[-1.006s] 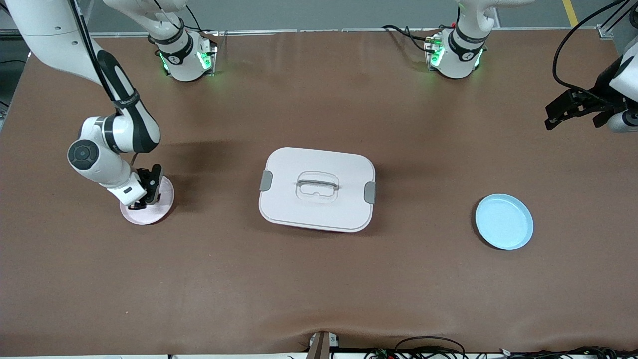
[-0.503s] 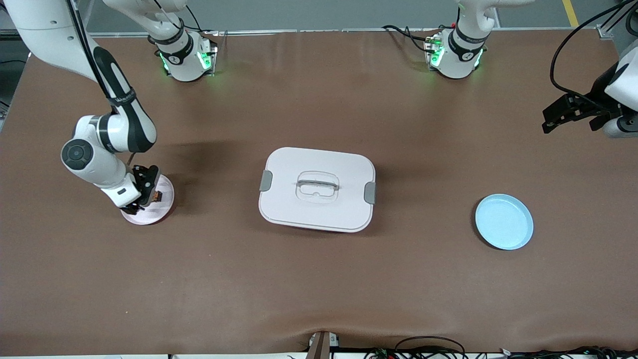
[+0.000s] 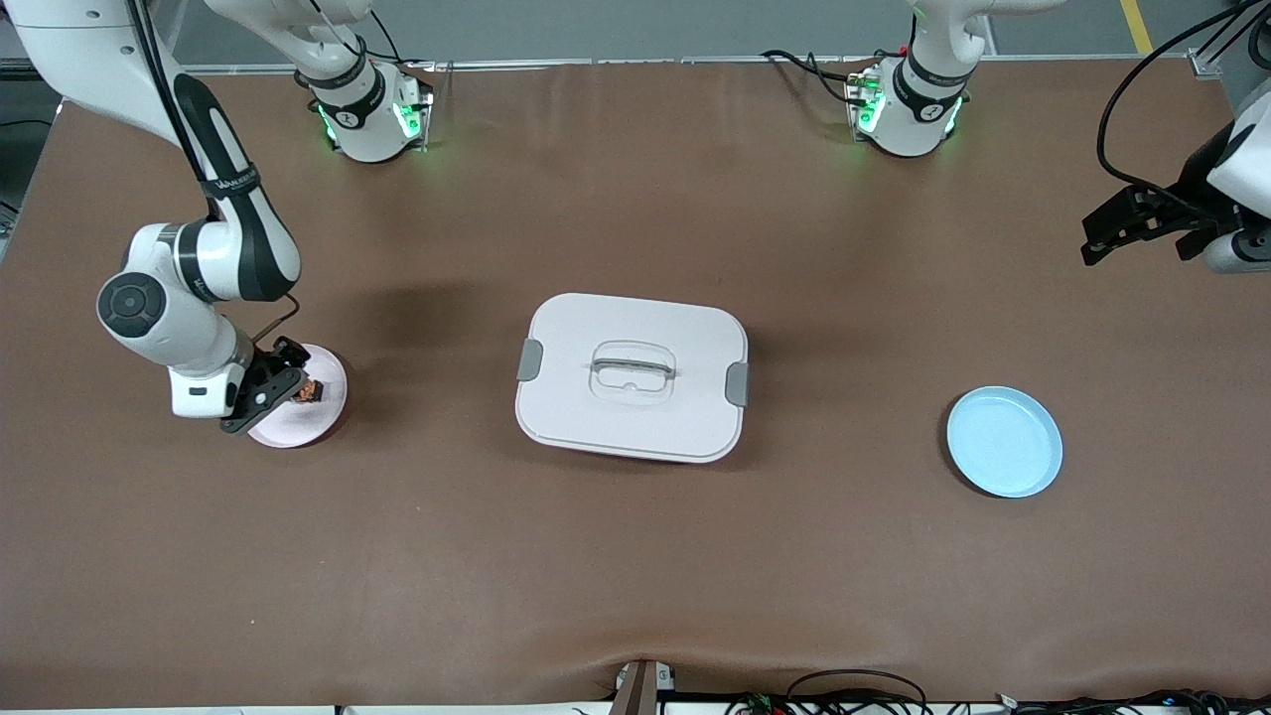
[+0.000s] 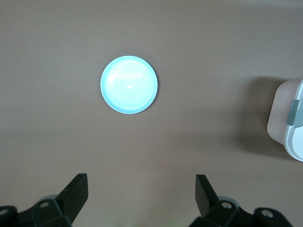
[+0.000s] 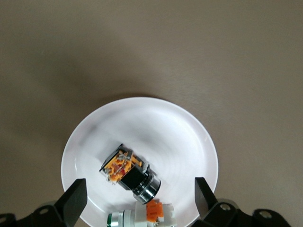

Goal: Transfer orange switch to right arm and place
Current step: 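Open the right gripper to release the switch on the plate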

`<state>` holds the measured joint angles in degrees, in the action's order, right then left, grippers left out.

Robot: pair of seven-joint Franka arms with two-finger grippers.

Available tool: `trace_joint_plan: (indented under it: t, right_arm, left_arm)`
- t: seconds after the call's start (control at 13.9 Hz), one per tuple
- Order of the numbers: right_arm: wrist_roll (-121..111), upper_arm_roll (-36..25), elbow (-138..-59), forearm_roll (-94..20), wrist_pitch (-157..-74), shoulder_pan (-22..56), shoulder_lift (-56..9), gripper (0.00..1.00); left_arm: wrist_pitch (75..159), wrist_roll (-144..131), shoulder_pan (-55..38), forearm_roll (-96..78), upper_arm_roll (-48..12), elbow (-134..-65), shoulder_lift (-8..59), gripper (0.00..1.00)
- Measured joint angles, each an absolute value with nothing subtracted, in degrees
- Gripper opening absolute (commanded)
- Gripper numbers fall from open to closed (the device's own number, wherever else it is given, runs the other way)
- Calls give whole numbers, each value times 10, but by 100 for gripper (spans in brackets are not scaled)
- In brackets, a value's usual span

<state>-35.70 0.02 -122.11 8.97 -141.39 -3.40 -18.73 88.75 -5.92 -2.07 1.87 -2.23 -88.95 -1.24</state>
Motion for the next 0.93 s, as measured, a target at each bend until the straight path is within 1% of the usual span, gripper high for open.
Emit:
trace_joint_plan:
  t: [0.29, 0.72, 0.93]
  right_arm:
    - [-216, 0, -1205, 90, -1423, -34, -185, 100]
    - [-111, 4, -1185, 89, -1425, -25, -177, 100]
    - [-103, 5, -1174, 37, -1412, -22, -157, 100]
  left_arm:
    - [887, -59, -21, 19, -22, -889, -12, 100]
    - [887, -59, -21, 19, -22, -889, -12, 100]
    - [887, -59, -20, 19, -22, -889, -12, 100]
